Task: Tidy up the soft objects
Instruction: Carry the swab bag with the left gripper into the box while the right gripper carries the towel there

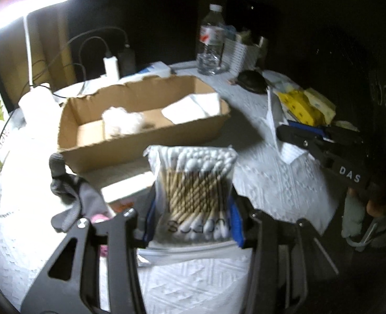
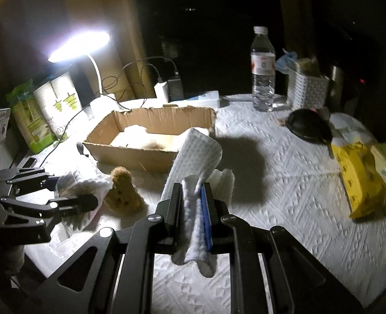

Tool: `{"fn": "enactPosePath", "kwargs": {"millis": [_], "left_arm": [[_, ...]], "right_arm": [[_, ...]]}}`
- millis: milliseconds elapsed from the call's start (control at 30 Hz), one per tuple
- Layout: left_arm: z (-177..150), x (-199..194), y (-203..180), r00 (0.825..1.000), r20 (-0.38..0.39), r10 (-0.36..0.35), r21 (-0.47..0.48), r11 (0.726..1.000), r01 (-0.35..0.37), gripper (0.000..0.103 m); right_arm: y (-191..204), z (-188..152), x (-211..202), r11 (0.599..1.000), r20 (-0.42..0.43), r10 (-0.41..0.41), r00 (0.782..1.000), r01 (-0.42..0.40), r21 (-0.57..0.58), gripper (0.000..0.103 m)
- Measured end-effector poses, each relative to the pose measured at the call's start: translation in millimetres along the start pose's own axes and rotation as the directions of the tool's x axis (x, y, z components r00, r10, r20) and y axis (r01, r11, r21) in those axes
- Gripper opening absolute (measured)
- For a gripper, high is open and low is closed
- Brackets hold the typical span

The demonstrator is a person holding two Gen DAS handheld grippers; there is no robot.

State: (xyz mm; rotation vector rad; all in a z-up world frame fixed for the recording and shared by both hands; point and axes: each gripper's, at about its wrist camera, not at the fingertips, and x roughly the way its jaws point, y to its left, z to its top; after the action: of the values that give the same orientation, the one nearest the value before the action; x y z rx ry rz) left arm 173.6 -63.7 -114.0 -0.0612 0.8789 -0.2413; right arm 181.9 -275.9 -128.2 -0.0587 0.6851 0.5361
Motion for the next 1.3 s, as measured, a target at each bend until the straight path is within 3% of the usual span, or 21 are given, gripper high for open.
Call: {"fn": "enactPosePath", "kwargs": {"millis": [867,1300], "left_arm": [[49,-23,92,0.987,0.121,0.102,-0.074,0.993,-0.094,0.046],[72,3,122,0.985,0.139,0.103,-0.146,0.986,-0.083,0.046]], "right_arm": [[39,57,51,0.996,-0.029,0.035,0.999,-0.037,-0.080,0.015],[26,84,77,0.996,-0.021,0.028,0.999,-0.030,-0.082,0.016]]}}
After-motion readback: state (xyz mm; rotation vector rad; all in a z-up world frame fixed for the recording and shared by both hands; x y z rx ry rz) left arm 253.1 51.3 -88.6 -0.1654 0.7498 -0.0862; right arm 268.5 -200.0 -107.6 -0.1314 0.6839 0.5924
